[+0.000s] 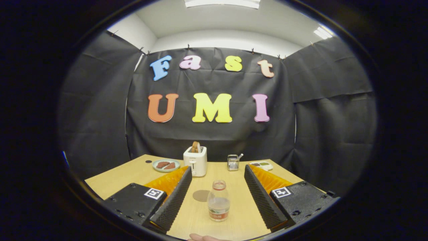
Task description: Take the bottle from table, then pour the juice into the cup, finally place the bottle on the coaster
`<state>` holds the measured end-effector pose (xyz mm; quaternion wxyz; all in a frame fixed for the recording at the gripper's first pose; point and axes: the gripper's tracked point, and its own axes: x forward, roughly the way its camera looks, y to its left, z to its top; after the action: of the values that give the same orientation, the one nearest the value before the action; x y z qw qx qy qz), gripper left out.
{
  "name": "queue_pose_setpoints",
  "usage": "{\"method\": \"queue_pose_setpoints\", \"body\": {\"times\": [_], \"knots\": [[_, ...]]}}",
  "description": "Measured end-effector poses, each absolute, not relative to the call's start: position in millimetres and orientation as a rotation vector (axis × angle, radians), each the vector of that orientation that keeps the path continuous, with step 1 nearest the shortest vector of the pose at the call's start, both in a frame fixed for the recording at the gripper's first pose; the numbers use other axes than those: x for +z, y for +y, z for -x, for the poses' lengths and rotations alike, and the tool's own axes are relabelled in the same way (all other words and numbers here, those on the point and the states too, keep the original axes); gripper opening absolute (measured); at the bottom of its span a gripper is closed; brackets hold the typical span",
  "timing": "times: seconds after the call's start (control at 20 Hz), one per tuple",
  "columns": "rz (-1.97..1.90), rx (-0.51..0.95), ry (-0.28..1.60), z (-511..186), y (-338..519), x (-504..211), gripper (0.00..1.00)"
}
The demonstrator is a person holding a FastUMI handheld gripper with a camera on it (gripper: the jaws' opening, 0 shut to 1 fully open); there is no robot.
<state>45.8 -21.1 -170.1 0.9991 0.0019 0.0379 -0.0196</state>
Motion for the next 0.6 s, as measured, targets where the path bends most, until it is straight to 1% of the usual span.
{"method": "queue_pose_setpoints", "body": {"times": [0.6], "knots": [[-0.001, -0.026, 0.157, -63, -26, -248, 1.0]]}}
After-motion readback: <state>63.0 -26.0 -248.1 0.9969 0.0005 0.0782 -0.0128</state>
